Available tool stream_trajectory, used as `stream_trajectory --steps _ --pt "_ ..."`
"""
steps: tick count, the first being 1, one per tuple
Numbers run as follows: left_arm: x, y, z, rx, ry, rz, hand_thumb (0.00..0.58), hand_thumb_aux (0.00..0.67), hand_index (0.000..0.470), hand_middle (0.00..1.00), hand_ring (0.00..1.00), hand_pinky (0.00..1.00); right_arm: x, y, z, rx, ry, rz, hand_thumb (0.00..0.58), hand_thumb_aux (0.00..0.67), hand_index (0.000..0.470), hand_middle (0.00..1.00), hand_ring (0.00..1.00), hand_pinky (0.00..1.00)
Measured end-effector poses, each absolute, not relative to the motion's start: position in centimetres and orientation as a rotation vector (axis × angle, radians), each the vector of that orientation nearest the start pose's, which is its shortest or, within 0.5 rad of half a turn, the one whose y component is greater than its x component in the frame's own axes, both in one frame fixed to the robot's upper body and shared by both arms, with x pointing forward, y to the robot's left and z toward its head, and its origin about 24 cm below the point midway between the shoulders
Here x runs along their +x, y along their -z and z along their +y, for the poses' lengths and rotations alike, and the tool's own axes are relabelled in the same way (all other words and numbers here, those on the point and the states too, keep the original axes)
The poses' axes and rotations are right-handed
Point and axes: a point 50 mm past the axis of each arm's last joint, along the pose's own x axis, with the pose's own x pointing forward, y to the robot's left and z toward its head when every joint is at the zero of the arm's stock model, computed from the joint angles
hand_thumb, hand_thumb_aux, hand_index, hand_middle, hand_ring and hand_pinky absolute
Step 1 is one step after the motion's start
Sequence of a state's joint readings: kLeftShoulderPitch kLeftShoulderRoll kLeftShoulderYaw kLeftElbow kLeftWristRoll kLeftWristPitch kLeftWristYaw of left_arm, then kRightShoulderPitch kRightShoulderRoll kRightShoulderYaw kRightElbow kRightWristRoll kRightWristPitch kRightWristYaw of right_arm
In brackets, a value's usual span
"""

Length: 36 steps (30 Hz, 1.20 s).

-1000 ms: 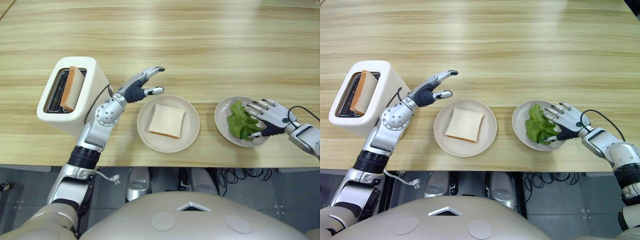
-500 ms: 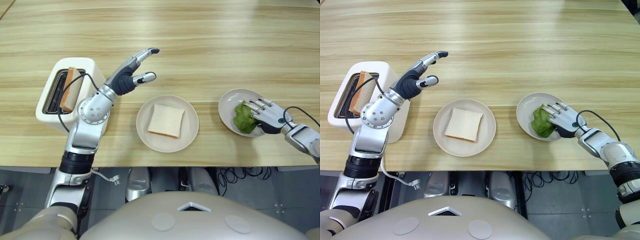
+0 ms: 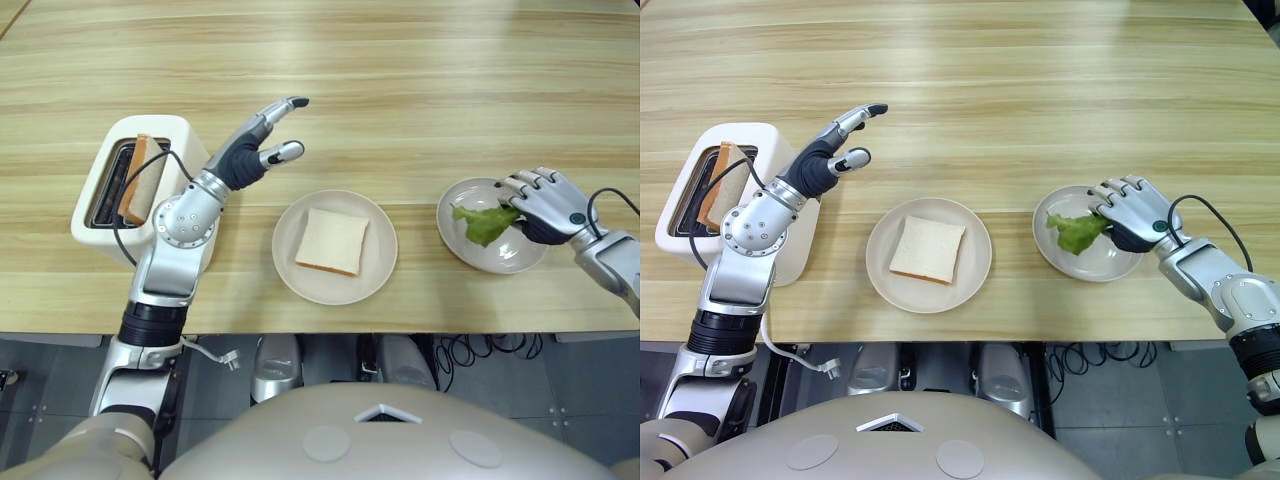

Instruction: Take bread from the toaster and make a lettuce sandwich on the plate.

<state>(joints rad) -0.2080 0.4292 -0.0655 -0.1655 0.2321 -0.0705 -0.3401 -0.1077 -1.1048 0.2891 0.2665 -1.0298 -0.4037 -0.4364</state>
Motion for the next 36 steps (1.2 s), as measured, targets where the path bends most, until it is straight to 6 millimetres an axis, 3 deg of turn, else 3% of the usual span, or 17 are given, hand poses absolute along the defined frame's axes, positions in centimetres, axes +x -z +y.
stream_trajectory --steps 5,15,21,36 --pt "27.8 -13.7 17.2 0.731 0.401 -0.321 0.0 0.0 0.0 0.0 0.0 0.0 25.1 -10.6 -26.6 -1.871 -0.379 -0.529 0.58 0.67 0.46 1.0 1.0 1.0" --pt "27.8 -14.1 17.9 0.733 0.36 -0.328 0.0 0.0 0.0 0.0 0.0 0.0 26.1 -11.2 -20.1 -1.569 -0.441 -0.699 0.58 0.67 0.46 1.0 1.0 1.0" --pt "27.8 -14.2 18.0 0.73 0.349 -0.334 0.0 0.0 0.0 0.0 0.0 0.0 26.7 -10.4 -15.5 -1.443 -0.565 -0.797 0.58 0.67 0.46 1.0 1.0 1.0" --pt "27.5 -14.4 18.6 0.716 0.316 -0.339 0.0 0.0 0.0 0.0 0.0 0.0 27.9 -6.8 -11.3 -1.357 -0.754 -0.78 0.58 0.67 0.46 1.0 1.0 1.0"
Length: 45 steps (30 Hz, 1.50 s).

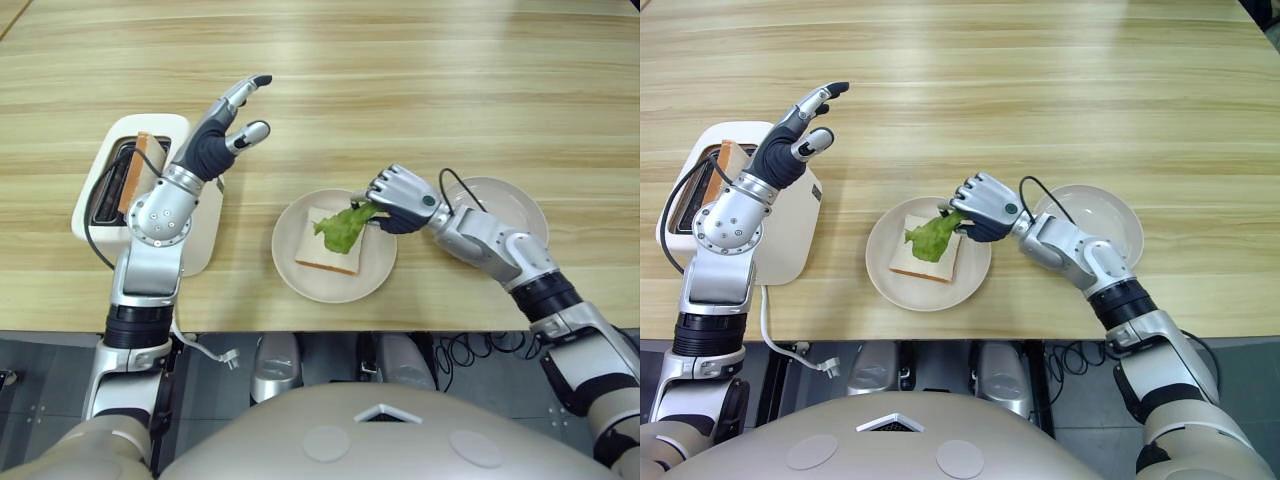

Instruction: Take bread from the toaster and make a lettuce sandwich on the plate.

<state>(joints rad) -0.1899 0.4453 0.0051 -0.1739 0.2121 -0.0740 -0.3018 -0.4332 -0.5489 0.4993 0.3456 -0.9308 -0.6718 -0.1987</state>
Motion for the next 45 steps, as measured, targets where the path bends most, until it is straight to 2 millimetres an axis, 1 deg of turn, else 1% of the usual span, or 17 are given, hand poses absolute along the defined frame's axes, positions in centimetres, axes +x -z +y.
stream_trajectory --steps 5,10,16,18,19,20,21,22,25,28,29,30,31,32,33,40,45 --pt "27.5 -14.4 18.6 0.708 0.318 -0.34 0.0 0.0 0.0 0.0 0.0 0.0 28.1 -6.1 -10.4 -1.33 -0.799 -0.774 0.58 0.67 0.46 1.0 1.0 1.0" --pt "27.5 -14.4 18.6 0.707 0.317 -0.34 0.0 0.0 0.0 0.0 0.0 0.0 28.3 -4.9 -10.3 -1.342 -0.847 -0.725 0.58 0.67 0.46 1.0 1.0 1.0" --pt "27.4 -14.4 18.6 0.706 0.315 -0.345 0.0 0.0 0.0 0.0 0.0 0.0 29.0 -4.3 -9.8 -1.378 -0.884 -0.727 0.58 0.67 0.46 1.0 1.0 1.0" --pt "27.4 -14.4 18.6 0.706 0.315 -0.346 0.0 0.0 0.0 0.0 0.0 0.0 29.3 -4.2 -10.0 -1.386 -0.884 -0.712 0.58 0.67 0.46 1.0 1.0 1.0" --pt "27.4 -14.4 18.6 0.706 0.315 -0.346 0.0 0.0 0.0 0.0 0.0 0.0 29.5 -4.1 -10.1 -1.399 -0.889 -0.702 0.58 0.67 0.46 0.84 0.84 0.84" --pt "27.4 -14.4 18.6 0.706 0.316 -0.346 0.0 0.0 0.0 0.0 0.0 0.0 29.7 -4.0 -10.2 -1.414 -0.894 -0.695 0.58 0.657 0.451 0.55 0.55 0.55" --pt "27.4 -14.4 18.6 0.706 0.316 -0.347 0.0 0.0 0.0 0.0 0.0 0.0 29.8 -3.9 -10.3 -1.425 -0.897 -0.693 0.575 0.61 0.419 0.37 0.37 0.37" --pt "27.4 -14.4 18.5 0.705 0.316 -0.347 0.0 0.0 0.0 0.0 0.0 0.0 29.8 -3.9 -10.3 -1.429 -0.899 -0.691 0.553 0.525 0.361 0.0 0.0 0.0" --pt "27.4 -14.3 18.4 0.694 0.316 -0.349 0.0 0.0 0.0 0.0 0.0 0.0 29.8 -3.4 -10.6 -1.445 -0.908 -0.674 0.494 0.413 0.283 0.0 0.0 0.0" --pt "27.4 -14.2 18.2 0.683 0.317 -0.35 0.0 0.0 0.0 0.0 0.0 0.0 29.9 -3.4 -10.7 -1.453 -0.898 -0.672 0.438 0.339 0.233 0.0 0.0 0.0" --pt "27.4 -14.2 18.2 0.682 0.317 -0.351 0.0 0.0 0.0 0.0 0.0 0.0 29.9 -3.4 -10.8 -1.457 -0.892 -0.671 0.328 0.229 0.157 0.0 0.0 0.0" --pt "27.4 -14.2 18.2 0.682 0.317 -0.351 0.0 0.0 0.0 0.0 0.0 0.0 30.0 -3.5 -10.8 -1.46 -0.888 -0.671 0.251 0.166 0.114 0.0 0.0 0.0" --pt "27.4 -14.2 18.2 0.681 0.317 -0.351 0.0 0.0 0.0 0.0 0.0 0.0 30.0 -3.5 -10.9 -1.464 -0.883 -0.669 0.124 0.076 0.052 0.0 0.0 0.0" --pt "27.4 -14.2 18.2 0.681 0.317 -0.351 0.0 0.0 0.0 0.0 0.0 0.0 30.1 -3.6 -11.0 -1.471 -0.876 -0.669 0.124 0.076 0.052 0.0 0.0 0.0" --pt "27.4 -14.2 18.2 0.681 0.317 -0.351 0.0 0.0 0.0 0.0 0.0 0.0 30.2 -3.8 -11.1 -1.476 -0.87 -0.671 0.0 0.0 0.0 0.0 0.0 0.0" --pt "27.4 -14.2 18.2 0.68 0.317 -0.351 0.0 0.0 0.0 0.0 0.0 0.0 30.4 -4.4 -11.0 -1.488 -0.848 -0.696 0.0 0.0 0.0 0.0 0.0 0.0" --pt "27.4 -14.2 18.2 0.68 0.317 -0.35 0.0 0.0 0.0 0.0 0.0 0.0 30.6 -4.5 -11.5 -1.513 -0.835 -0.684 0.0 0.0 0.0 0.0 0.0 0.0"
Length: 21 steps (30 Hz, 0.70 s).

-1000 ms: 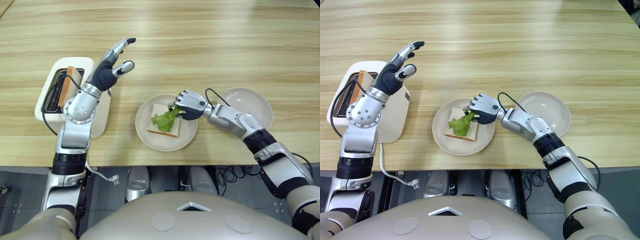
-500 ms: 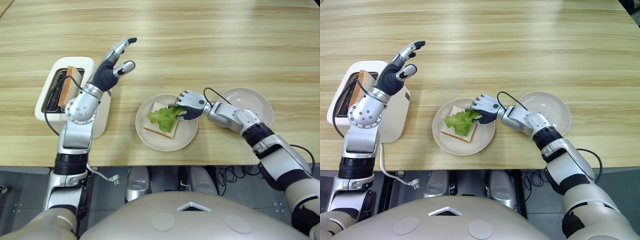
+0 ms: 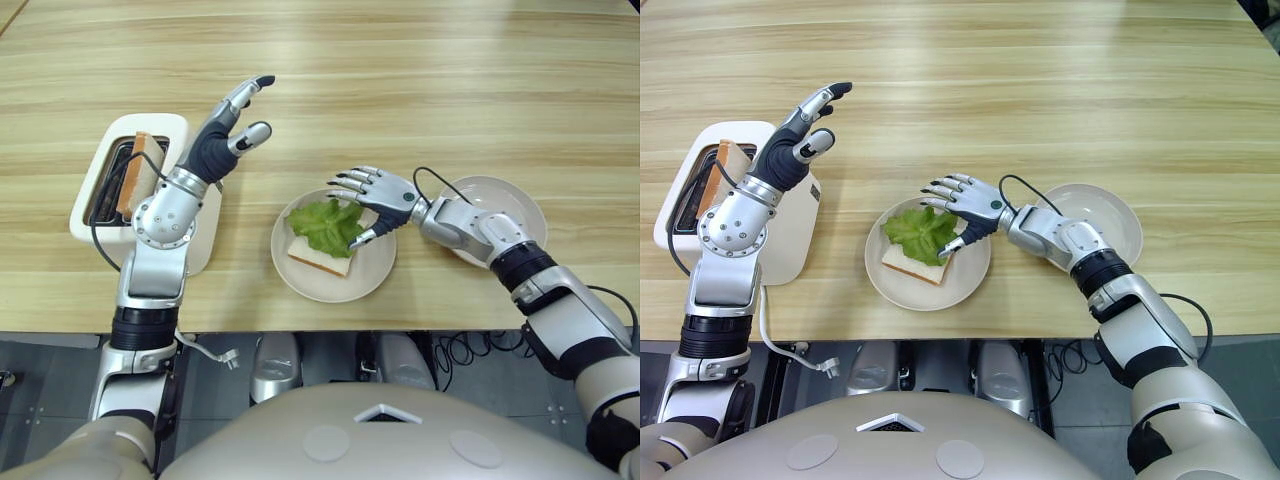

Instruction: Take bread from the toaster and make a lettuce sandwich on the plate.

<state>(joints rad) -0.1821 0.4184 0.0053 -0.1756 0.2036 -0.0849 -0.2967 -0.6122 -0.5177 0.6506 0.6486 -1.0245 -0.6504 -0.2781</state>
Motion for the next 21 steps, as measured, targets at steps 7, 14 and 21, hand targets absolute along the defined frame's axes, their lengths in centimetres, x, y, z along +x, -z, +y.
stream_trajectory --steps 7,14,21 --pt "27.0 -14.6 18.8 0.745 0.305 -0.355 0.0 0.0 0.0 0.0 0.0 0.0 30.5 -4.8 -11.6 -1.521 -0.831 -0.697 0.0 0.0 0.0 0.0 0.0 0.0" --pt "24.8 -18.8 23.9 1.136 0.089 -0.348 0.0 0.0 0.0 0.0 0.0 0.0 29.3 -5.5 -12.7 -1.482 -0.774 -0.724 0.0 0.0 0.0 0.0 0.0 0.0" --pt "23.4 -20.3 28.7 1.488 -0.044 -0.17 0.0 0.0 0.0 0.0 0.0 0.0 28.7 -9.5 -14.5 -1.335 -0.501 -0.774 0.0 0.0 0.0 0.0 0.0 0.0"
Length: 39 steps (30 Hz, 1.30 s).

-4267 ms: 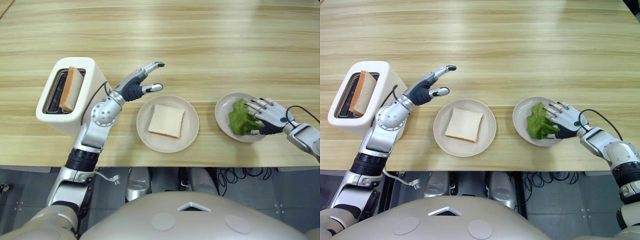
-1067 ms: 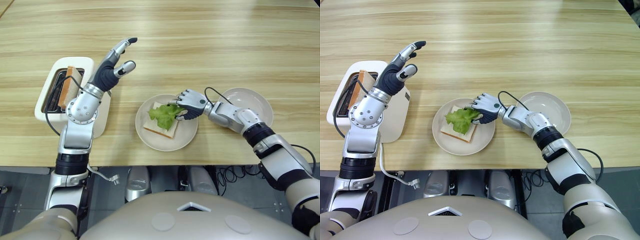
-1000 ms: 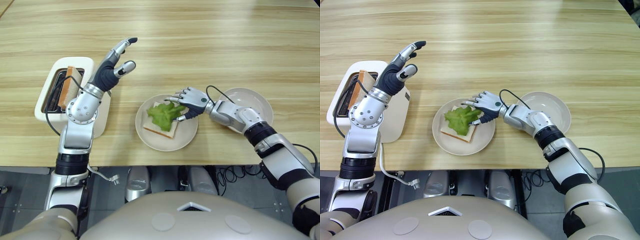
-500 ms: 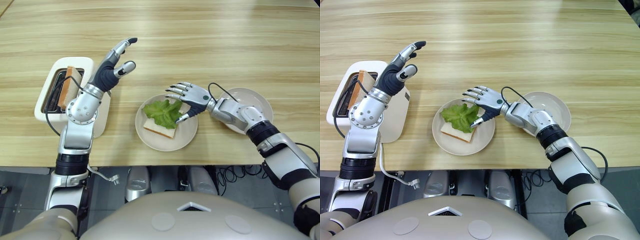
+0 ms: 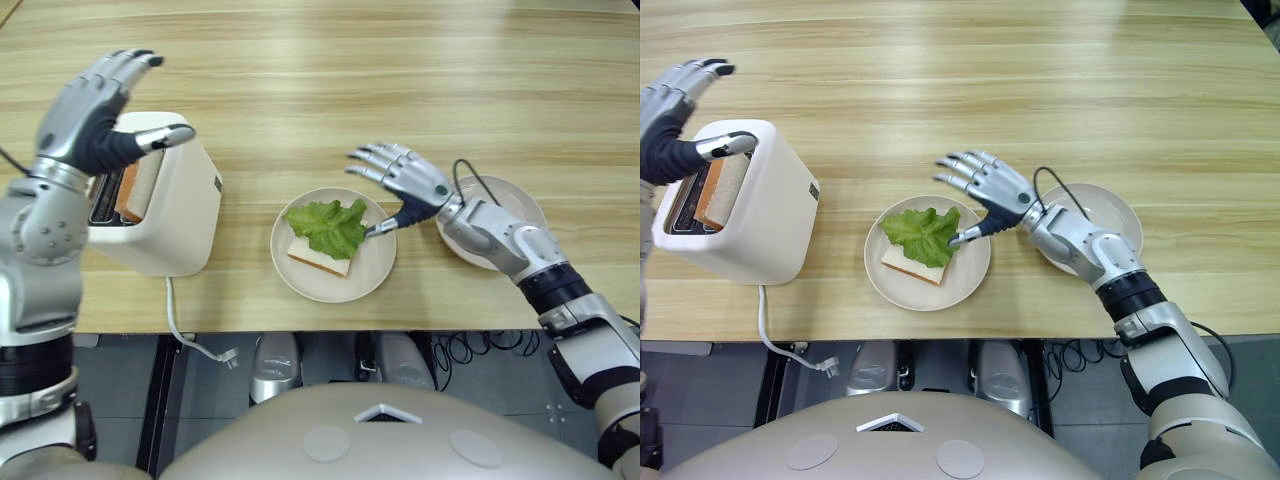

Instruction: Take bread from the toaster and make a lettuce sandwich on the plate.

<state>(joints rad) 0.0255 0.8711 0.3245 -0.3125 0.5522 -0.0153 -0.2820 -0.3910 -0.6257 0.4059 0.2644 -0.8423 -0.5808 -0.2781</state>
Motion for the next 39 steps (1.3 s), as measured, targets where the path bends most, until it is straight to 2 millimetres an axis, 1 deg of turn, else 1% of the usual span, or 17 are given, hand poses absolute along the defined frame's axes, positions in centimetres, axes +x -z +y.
stream_trajectory --steps 1,3,5,9,13,16,17,18,19,20,21,22,23,24,25,39 --pt "23.4 -20.1 29.3 1.523 -0.05 -0.133 0.0 0.0 0.0 0.0 0.0 0.0 28.5 -9.5 -14.5 -1.332 -0.493 -0.773 0.0 0.0 0.0 0.0 0.0 0.0" --pt "23.1 -19.0 30.4 1.592 -0.038 -0.037 0.0 0.0 0.0 0.0 0.0 0.0 28.3 -9.5 -14.4 -1.325 -0.482 -0.771 0.0 0.0 0.0 0.0 0.0 0.0" --pt "22.6 -17.6 31.7 1.637 -0.019 0.078 0.0 0.0 0.0 0.0 0.0 0.0 28.2 -9.6 -14.5 -1.316 -0.463 -0.771 0.0 0.0 0.0 0.0 0.0 0.0" --pt "21.9 -14.8 33.5 1.672 0.033 0.249 0.0 0.0 0.0 0.0 0.0 0.0 28.0 -10.1 -14.5 -1.309 -0.439 -0.788 0.0 0.0 0.0 0.0 0.0 0.0" --pt "21.9 -14.5 34.0 1.678 0.026 0.269 0.0 0.0 0.0 0.0 0.0 0.0 28.0 -10.9 -14.6 -1.303 -0.406 -0.81 0.0 0.0 0.0 0.0 0.0 0.0" --pt "21.8 -14.3 34.2 1.677 0.03 0.285 0.0 0.0 0.0 0.0 0.0 0.0 27.9 -10.9 -14.7 -1.3 -0.399 -0.808 0.0 0.0 0.0 0.0 0.0 0.0" --pt "21.8 -14.2 34.2 1.678 0.031 0.287 0.036 0.021 0.014 0.0 0.0 0.0 27.9 -10.9 -14.7 -1.3 -0.398 -0.808 0.0 0.0 0.0 0.0 0.0 0.0" --pt "21.8 -14.3 34.2 1.681 0.03 0.287 0.036 0.021 0.014 0.0 0.0 0.0 27.9 -10.9 -14.7 -1.299 -0.396 -0.809 0.0 0.0 0.0 0.0 0.0 0.0" --pt "21.8 -14.3 34.2 1.682 0.029 0.284 0.128 0.079 0.054 0.0 0.0 0.0 27.9 -10.9 -14.8 -1.299 -0.394 -0.808 0.0 0.0 0.0 0.0 0.0 0.0" --pt "21.8 -14.3 34.2 1.682 0.03 0.281 0.445 0.347 0.238 0.0 0.0 0.0 27.8 -10.9 -14.8 -1.299 -0.393 -0.807 0.0 0.0 0.0 0.0 0.0 0.0" --pt "21.8 -14.3 34.1 1.684 0.031 0.273 0.508 0.434 0.298 0.0 0.0 0.0 27.8 -10.8 -14.8 -1.299 -0.394 -0.805 0.0 0.0 0.0 0.0 0.0 0.0" --pt "21.8 -14.4 34.0 1.686 0.033 0.263 0.508 0.434 0.298 0.0 0.0 0.0 27.8 -10.8 -14.8 -1.298 -0.394 -0.805 0.0 0.0 0.0 0.0 0.0 0.0" --pt "21.9 -14.4 34.0 1.689 0.035 0.257 0.558 0.539 0.37 0.0 0.0 0.0 27.8 -10.8 -14.7 -1.297 -0.394 -0.805 0.0 0.0 0.0 0.0 0.0 0.0" --pt "21.9 -14.5 33.9 1.689 0.036 0.253 0.577 0.62 0.426 0.0 0.0 0.0 27.8 -10.8 -14.7 -1.297 -0.394 -0.805 0.0 0.0 0.0 0.0 0.0 0.0" --pt "21.9 -14.5 33.8 1.692 0.037 0.245 0.58 0.67 0.46 0.0 0.0 0.0 27.8 -10.8 -14.7 -1.297 -0.394 -0.805 0.0 0.0 0.0 0.0 0.0 0.0" --pt "22.6 -16.1 32.1 1.719 0.045 0.121 0.58 0.67 0.46 0.0 0.0 0.0 27.7 -10.6 -14.6 -1.291 -0.397 -0.802 0.0 0.0 0.0 0.0 0.0 0.0"
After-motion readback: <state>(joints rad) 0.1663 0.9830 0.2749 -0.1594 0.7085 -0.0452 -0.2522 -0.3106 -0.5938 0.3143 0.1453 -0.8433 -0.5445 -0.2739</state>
